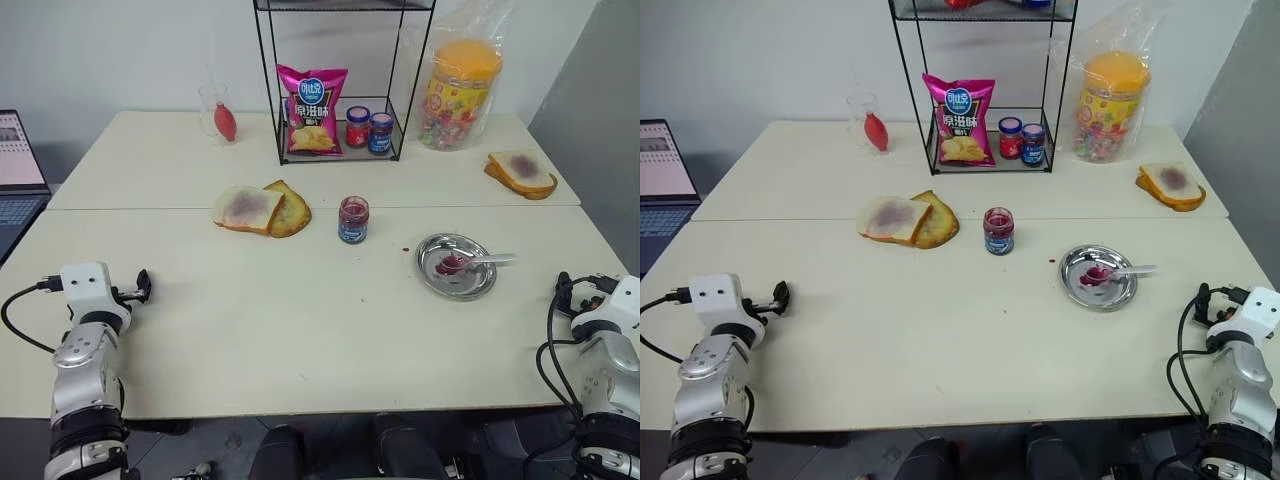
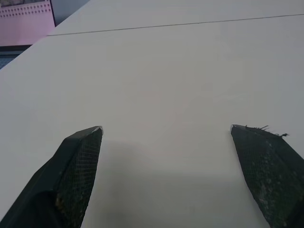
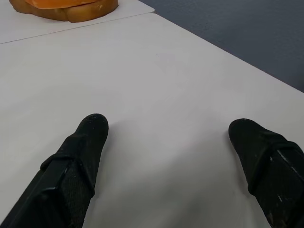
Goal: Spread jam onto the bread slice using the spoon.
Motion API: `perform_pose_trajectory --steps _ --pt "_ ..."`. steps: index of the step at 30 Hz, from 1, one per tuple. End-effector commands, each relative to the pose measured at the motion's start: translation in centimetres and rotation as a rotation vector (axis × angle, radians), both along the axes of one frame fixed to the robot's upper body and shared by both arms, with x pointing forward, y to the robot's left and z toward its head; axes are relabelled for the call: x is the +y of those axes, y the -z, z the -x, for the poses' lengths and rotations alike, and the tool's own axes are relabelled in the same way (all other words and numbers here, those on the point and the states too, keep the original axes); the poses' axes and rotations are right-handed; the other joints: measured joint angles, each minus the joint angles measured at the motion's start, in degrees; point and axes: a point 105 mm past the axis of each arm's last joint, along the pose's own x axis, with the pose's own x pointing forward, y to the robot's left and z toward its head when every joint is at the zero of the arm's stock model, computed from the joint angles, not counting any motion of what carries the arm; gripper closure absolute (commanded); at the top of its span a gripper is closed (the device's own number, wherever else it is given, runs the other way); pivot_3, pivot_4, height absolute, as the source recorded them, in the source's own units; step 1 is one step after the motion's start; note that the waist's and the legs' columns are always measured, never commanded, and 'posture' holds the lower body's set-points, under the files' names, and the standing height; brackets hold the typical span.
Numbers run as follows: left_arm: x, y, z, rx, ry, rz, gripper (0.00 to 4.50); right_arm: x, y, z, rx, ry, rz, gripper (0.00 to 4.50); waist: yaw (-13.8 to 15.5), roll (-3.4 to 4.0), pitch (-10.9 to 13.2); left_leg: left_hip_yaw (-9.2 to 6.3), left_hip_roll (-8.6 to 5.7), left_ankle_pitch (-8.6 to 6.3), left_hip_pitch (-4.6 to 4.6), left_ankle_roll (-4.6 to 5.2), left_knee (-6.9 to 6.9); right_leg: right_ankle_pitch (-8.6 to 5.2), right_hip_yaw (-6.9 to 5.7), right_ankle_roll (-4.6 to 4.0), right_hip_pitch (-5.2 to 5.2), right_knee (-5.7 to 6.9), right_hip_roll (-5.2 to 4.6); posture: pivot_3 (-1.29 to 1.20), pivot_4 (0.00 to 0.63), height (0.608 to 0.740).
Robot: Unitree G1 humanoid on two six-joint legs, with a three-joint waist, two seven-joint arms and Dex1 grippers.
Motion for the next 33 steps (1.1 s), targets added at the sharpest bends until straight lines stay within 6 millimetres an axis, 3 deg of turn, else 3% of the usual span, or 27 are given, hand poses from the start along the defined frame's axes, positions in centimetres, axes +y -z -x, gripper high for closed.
perform_pose_trajectory --steps 1,5,10,14,16,24,27,33 --pt "0.2 -1.7 0.0 -0.039 0.005 -0.031 0.0 -0.4 -1.7 0.0 -0.053 0.013 0.023 0.05 0.0 0.0 0.0 0.0 0.0 0.0 0.0 0.0 0.0 0.0 0.0 0.0 0.0 -0.01 0.0 0.0 0.15 0.74" --pt "0.2 -1.8 0.1 -0.056 0.009 -0.001 0.0 -0.7 -2.7 0.2 -0.081 0.036 0.05 0.05 -0.02 0.0 0.0 0.05 0.0 0.0 -0.04 0.0 -0.01 0.0 0.03 0.01 0.0 -0.11 -0.02 0.0 0.15 0.74" --pt "-3.0 -3.5 -0.3 -0.109 0.232 0.254 0.0 0.3 -8.6 -0.4 -0.2 -0.095 0.135 0.05 -0.18 0.03 0.03 0.15 0.0 0.0 -0.09 0.0 -0.01 0.0 0.09 0.03 -0.08 -0.09 -0.04 0.0 0.15 0.74" --pt "-6.8 -5.2 -0.3 -0.085 0.46 0.473 0.0 5.5 -12.7 -1.8 -0.229 -0.452 0.138 0.05 -0.34 0.0 0.05 0.19 0.01 0.0 -0.07 0.0 0.01 0.01 0.11 0.05 -0.07 -0.08 -0.04 0.0 0.15 0.74" --pt "-8.8 -6.1 -0.8 -0.073 0.554 0.619 0.0 9.9 -14.3 -1.8 -0.225 -0.709 0.105 0.05 -0.39 0.0 0.06 0.14 0.02 0.0 -0.06 0.0 -0.01 0.01 0.09 0.05 -0.08 -0.07 -0.01 0.0 0.15 0.74" --pt "-11.7 -6.2 -5.4 -0.122 0.529 0.958 0.0 23.4 -15.3 1.7 -0.095 -1.456 0.04 0.05 -0.25 -0.05 0.1 -0.28 0.01 0.0 -0.1 0.0 0.05 0.0 -0.19 0.04 0.0 -0.05 0.07 0.0 0.15 0.74" --pt "-12.4 -5.5 -7.1 -0.124 0.49 1.058 0.0 25.6 -15.2 1.9 -0.083 -1.551 0.032 0.05 -0.12 -0.12 0.13 -0.33 -0.01 0.0 -0.19 0.0 0.06 0.0 -0.26 0.04 -0.02 -0.13 0.06 0.0 0.15 0.74" --pt "-13.0 -3.8 -9.8 -0.141 0.401 1.208 0.0 27.9 -14.5 2.1 -0.064 -1.623 0.027 0.05 0.22 -0.12 0.12 -0.67 0.0 -0.01 -0.6 -0.02 0.02 0.03 -0.66 0.05 -0.08 -0.58 -0.02 0.0 0.15 0.74"
